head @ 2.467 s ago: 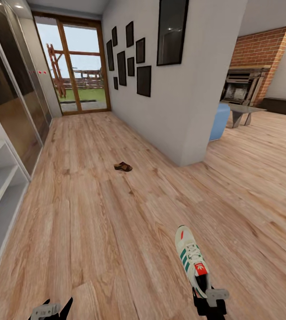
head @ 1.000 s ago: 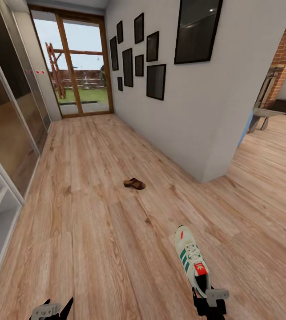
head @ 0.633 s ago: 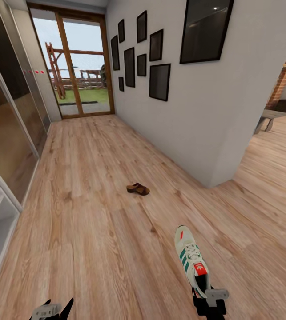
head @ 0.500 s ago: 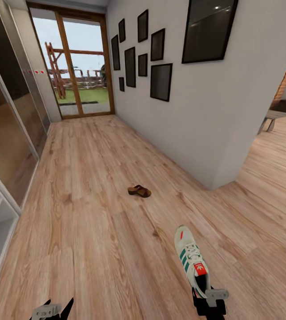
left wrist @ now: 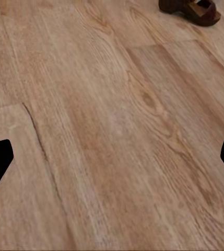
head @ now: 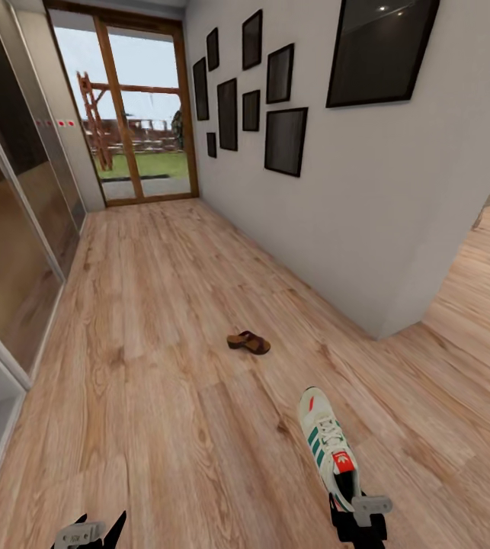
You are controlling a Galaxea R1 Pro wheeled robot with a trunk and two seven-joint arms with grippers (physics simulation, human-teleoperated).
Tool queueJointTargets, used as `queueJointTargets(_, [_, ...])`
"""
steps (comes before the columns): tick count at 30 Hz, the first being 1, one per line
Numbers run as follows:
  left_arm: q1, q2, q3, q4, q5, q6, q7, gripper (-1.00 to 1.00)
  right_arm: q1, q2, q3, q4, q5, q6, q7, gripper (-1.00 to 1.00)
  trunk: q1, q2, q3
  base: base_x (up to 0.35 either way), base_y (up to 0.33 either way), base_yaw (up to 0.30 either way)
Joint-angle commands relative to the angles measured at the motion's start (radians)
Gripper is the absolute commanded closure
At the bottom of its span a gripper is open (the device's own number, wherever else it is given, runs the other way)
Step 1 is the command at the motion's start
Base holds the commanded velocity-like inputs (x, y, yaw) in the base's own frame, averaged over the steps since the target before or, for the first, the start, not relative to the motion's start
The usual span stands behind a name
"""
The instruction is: Pick up the two gym shoes and the two sandals from the corridor floor and place them onto the hallstand (shoe rack) in the corridor, making sure they are on the rack and not on the floor. Arrange them so the two gym shoes are next to each other and the two sandals are next to each other.
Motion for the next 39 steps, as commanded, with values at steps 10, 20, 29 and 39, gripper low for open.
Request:
queueJointTargets(10, [-0.001,0.0,0.002,0.002,0.01,0.002,-0.01,-1.0,-0.001,0.0,0.0,0.001,0.011,-0.002,-0.01,1.0,0.0,0.0,-0.001,0.315,0.162,0.0])
queueJointTargets(20, [-0.001,0.0,0.002,0.002,0.01,0.002,-0.01,-1.0,-0.001,0.0,0.0,0.001,0.011,-0.002,-0.01,1.0,0.0,0.0,-0.001,0.315,0.162,-0.033])
queueJointTargets(29, [-0.001,0.0,0.002,0.002,0.01,0.002,-0.01,-1.0,-0.001,0.0,0.0,0.001,0.011,-0.002,-0.012,1.0,0.0,0.0,-0.001,0.315,0.162,-0.167])
queueJointTargets(39, [-0.001,0.0,0.002,0.002,0.01,0.002,-0.01,-1.0,-0.001,0.0,0.0,0.001,0.011,-0.002,-0.012,1.0,0.0,0.0,-0.001,0.315,0.162,-0.015])
